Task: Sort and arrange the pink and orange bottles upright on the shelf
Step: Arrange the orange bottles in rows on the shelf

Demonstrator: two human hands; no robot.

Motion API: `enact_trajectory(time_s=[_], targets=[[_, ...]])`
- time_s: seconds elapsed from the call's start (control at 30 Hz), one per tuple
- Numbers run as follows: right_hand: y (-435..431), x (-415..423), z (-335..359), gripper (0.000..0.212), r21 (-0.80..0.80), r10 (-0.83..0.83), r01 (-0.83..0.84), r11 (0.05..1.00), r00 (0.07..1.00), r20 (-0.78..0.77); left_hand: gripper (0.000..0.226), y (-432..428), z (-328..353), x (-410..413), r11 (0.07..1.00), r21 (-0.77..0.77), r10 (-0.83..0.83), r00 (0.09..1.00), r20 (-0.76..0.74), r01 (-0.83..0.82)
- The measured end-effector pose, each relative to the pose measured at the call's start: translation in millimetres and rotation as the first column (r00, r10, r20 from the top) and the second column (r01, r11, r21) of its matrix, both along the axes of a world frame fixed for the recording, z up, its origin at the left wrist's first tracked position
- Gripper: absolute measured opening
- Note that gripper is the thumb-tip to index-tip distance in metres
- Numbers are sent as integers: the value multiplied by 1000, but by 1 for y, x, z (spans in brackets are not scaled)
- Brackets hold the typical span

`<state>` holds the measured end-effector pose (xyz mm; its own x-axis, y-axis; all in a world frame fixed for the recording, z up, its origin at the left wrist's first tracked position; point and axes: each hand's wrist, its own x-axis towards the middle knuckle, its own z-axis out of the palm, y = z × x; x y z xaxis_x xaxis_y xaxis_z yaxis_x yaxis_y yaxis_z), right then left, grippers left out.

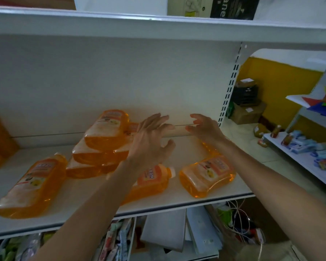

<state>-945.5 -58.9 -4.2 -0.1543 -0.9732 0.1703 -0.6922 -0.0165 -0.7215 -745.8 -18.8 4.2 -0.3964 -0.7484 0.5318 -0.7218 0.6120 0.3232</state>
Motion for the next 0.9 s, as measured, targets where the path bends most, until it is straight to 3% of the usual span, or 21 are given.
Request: enact_trajectory(time_s=[0.17,0.3,0.47,0.63,0.77,0.9], targets=[[3,-58,-12,48,-58,-164,163,985,986,-9,38,-14,-16,-38,937,346,-21,996,-86,50],[-2,-79,-23,68,145,-186,192,971,981,-58,33,-22,-33,-60,815,578,14,995,-94,43],[-23,-85,-33,89,364,-83,115,924,991,-102,36,-27,-46,-77,734,677,9,996,-89,54],[-25,-78,-37,88,162,-46,75,984,983,-179,44,-32,-47,-89,644,756,73,974,-213,117],[-19,-56,-30,111,-98,-29,35,995,998,62,61,-32,-49,-105,630,755,156,924,-350,180],[-2,-45,-28,104,-237,20,16,971,988,150,66,-37,-53,-113,660,732,202,900,-387,167]])
